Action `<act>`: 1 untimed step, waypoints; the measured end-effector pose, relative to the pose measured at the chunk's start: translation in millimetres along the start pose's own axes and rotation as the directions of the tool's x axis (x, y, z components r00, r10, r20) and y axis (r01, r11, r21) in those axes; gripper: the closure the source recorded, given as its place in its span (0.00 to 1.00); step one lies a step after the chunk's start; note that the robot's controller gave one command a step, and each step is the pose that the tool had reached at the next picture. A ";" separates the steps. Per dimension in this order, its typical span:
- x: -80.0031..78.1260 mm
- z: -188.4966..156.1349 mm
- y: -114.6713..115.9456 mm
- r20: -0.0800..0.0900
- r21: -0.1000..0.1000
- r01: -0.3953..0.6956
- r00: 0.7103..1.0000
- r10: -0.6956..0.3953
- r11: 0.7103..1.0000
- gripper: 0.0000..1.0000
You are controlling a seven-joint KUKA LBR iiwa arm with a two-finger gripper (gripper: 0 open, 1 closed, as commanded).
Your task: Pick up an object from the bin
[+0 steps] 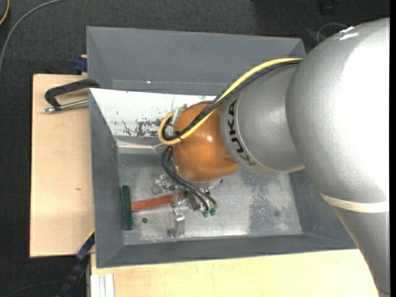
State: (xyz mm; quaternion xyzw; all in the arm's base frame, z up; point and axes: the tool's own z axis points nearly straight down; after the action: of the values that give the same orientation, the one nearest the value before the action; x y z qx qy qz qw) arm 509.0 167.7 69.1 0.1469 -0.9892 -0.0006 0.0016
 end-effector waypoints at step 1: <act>-0.7 -0.7 0.8 0.003 0.000 0.000 1.000 0.000 1.000 0.00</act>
Offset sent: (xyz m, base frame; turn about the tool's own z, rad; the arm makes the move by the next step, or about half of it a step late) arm 0.0000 0.0000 0.0000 0.0000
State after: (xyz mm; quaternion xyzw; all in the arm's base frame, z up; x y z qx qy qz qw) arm 509.4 168.7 69.7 0.1466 -0.9892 -0.0009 0.0001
